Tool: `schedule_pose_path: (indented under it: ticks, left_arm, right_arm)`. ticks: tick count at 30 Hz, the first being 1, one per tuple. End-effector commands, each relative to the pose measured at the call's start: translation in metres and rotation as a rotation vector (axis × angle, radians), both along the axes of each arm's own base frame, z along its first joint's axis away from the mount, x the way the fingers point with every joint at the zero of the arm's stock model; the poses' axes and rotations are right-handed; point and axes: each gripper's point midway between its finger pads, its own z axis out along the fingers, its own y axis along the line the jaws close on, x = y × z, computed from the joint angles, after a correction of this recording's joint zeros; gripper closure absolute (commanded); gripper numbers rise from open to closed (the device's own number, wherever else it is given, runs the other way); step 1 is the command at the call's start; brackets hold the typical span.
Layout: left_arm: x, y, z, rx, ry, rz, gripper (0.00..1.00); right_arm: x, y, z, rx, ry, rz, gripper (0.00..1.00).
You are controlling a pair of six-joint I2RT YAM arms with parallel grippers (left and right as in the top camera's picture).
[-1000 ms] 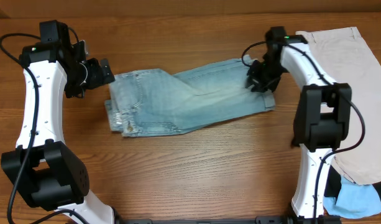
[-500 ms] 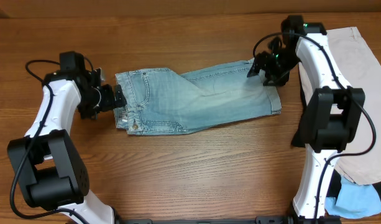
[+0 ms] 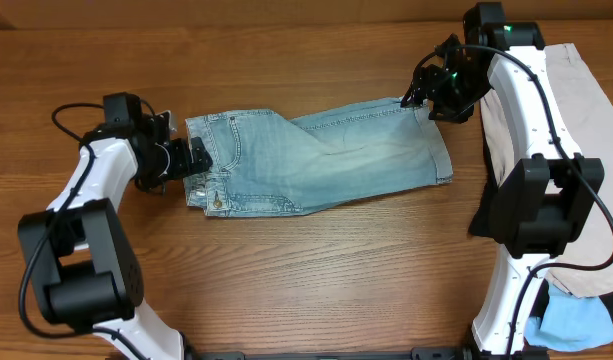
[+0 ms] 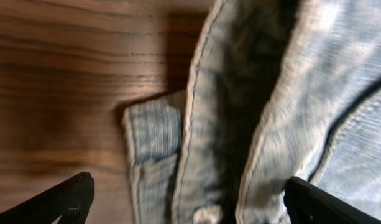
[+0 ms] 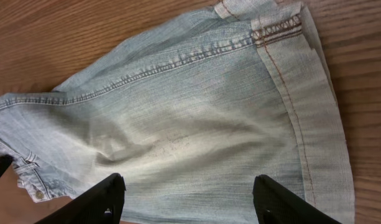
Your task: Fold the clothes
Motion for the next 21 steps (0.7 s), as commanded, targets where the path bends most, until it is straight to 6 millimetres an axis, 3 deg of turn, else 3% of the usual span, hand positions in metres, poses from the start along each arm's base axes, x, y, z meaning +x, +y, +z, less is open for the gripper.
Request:
schedule_pose_path:
  ticks: [1, 9, 14, 16, 21]
  left_arm:
    - [-0.004, -0.015, -0.019, -0.068, 0.029, -0.047, 0.02]
    - [-0.008, -0.032, -0.044, -0.139, 0.079, -0.072, 0.06]
    - [-0.010, -0.057, -0.051, -0.191, 0.093, -0.120, 0.21]
    - [-0.009, -0.065, -0.051, -0.196, 0.091, -0.136, 0.33]
    - [0.005, -0.066, -0.042, -0.211, 0.050, -0.119, 0.78]
  right_arm:
    - [0.003, 0.003, 0.017, 0.007, -0.046, 0.014, 0.30]
    - [0.004, 0.003, 0.017, 0.008, -0.051, 0.013, 0.30]
    - [0.005, 0.005, 0.018, 0.008, -0.058, 0.017, 0.30]
    - [0.006, 0.009, 0.018, 0.013, -0.066, 0.026, 0.30]
    - [0.010, 0.031, 0.020, 0.016, -0.109, 0.091, 0.30]
